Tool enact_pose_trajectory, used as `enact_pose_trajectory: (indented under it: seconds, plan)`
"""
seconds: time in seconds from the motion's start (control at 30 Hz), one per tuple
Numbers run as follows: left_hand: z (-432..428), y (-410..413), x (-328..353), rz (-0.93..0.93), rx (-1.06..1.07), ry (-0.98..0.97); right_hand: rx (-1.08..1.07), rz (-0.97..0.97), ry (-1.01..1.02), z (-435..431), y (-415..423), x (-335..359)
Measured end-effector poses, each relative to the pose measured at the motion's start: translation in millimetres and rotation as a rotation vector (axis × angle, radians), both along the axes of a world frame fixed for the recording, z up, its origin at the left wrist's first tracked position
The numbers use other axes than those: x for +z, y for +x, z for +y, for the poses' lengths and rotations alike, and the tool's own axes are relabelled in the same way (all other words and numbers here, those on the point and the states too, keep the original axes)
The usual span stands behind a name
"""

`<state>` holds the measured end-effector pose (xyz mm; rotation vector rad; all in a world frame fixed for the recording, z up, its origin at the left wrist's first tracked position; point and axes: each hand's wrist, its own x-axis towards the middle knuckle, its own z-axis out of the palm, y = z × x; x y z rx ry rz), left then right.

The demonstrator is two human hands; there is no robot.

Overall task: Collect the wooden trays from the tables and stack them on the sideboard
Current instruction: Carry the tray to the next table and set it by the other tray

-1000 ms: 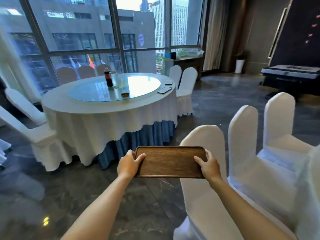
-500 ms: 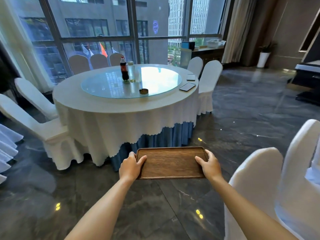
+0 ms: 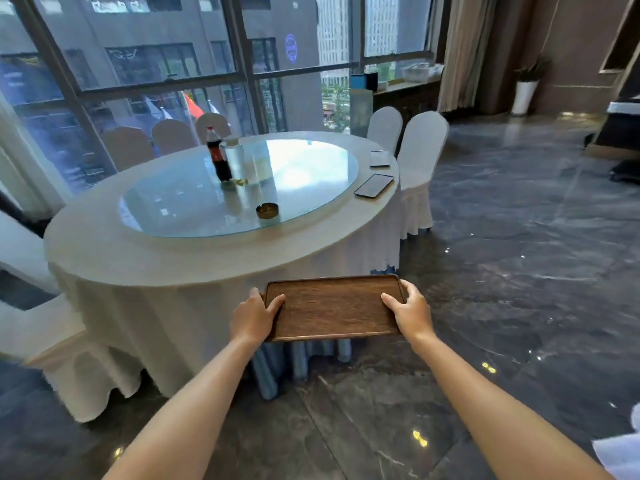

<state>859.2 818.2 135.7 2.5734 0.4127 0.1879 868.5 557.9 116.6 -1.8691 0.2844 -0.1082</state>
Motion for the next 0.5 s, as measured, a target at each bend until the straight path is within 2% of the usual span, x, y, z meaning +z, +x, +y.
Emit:
enact_pose_trajectory:
  seconds: [0.27, 0.5]
  plan:
    - [-60.3, 196.5, -23.2, 0.002, -0.135, 0.059, -0.141, -0.005, -0.002, -57.9, 159.3, -18.1]
    - [-119.7, 402.0, -48.3, 0.027, -0.144, -0.003, -0.181, 0.011, -0.07, -117.1, 354.7, -24.4]
